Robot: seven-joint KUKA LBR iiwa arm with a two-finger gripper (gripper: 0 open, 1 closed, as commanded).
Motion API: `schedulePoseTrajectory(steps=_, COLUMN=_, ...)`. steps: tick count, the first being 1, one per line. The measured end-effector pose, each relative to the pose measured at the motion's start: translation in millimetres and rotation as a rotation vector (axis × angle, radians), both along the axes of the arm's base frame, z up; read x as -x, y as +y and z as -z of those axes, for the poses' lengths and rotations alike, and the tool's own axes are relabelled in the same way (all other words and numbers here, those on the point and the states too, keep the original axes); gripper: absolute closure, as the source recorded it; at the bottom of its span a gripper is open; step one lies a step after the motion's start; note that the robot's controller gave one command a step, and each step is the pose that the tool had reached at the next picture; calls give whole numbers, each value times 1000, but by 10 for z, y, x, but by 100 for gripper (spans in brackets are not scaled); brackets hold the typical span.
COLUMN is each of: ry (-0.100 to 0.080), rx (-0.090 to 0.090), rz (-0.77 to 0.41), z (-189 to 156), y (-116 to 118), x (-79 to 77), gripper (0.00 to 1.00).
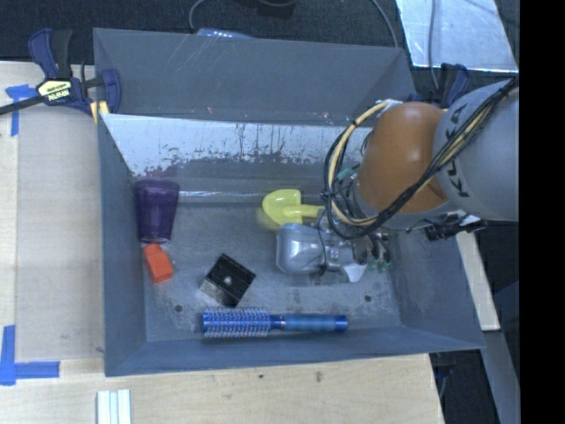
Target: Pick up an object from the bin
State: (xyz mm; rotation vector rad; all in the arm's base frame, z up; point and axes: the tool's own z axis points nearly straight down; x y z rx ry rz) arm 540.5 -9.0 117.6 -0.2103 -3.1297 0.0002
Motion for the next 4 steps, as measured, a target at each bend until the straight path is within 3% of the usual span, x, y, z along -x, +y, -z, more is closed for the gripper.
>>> schedulePoseTrajectory(steps=4, ry=2, rx=0, rz=-1, z=-561, y=-5, x=4, gripper=100)
